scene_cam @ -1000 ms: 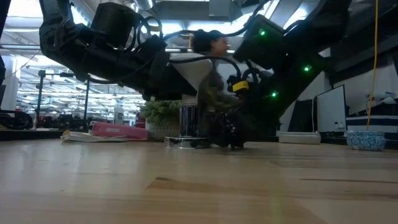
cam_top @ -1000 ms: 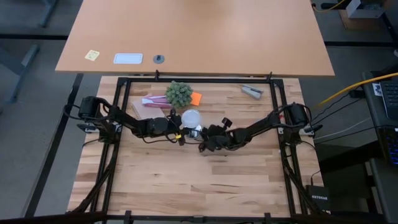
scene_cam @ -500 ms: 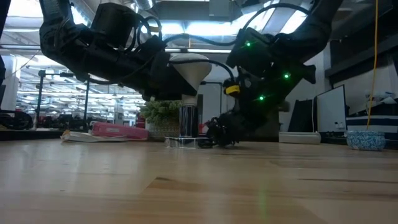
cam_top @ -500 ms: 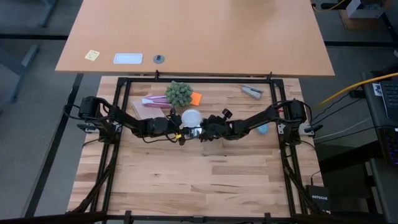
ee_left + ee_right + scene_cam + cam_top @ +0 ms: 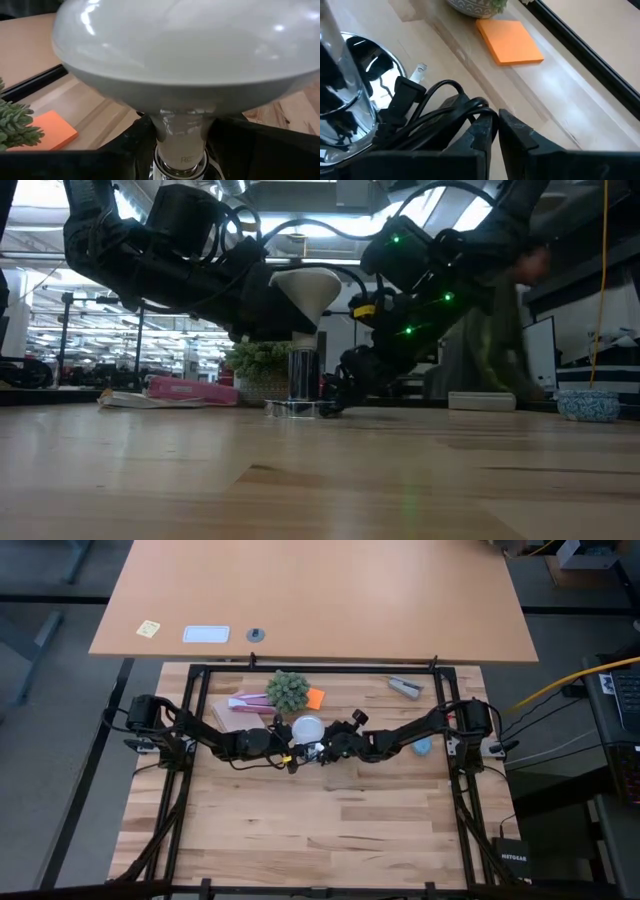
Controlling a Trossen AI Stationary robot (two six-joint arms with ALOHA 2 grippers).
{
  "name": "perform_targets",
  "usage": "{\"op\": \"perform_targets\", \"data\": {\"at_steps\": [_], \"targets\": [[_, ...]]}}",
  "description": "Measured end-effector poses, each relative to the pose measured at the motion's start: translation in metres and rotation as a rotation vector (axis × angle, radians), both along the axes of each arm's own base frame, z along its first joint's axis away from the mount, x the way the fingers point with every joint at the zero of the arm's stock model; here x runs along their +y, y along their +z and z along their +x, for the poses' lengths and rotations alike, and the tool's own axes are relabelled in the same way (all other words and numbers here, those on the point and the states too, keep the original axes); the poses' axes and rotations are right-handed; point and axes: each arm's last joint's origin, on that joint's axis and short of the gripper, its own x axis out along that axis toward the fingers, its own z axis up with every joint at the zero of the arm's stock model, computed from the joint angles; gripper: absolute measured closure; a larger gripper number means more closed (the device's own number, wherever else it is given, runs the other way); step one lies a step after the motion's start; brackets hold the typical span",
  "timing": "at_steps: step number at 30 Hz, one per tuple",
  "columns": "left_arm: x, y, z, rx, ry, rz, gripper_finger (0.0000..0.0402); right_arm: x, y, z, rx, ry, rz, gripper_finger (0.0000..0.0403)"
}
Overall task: Screw lightbulb
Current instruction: Insert the lightbulb into the lamp
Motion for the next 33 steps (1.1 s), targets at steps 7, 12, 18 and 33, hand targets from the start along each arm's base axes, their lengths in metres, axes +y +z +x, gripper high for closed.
{"op": "perform_targets", "data": {"at_steps": [7, 12, 18, 33], "targets": [[0.000, 0.000, 0.000, 0.000, -0.006, -0.002, 0.0251, 0.015, 0.012, -0.001, 0.006, 0.060, -0.026, 0.0368], [0.000, 0.000, 0.000, 0.000, -0.005, -0.002, 0.0251, 0.021, 0.026, -0.006, 0.022, 0.082, -0.054, 0.0368], [0.000, 0.000, 0.000, -0.001, -0.005, -0.003, 0.0251, 0.022, 0.024, -0.008, 0.065, 0.151, 0.002, 0.0368], [0.000, 0.000, 0.000, -0.001, -0.002, -0.003, 0.0251, 0.020, 0.024, -0.010, 0.047, 0.066, -0.019, 0.0268]]}}
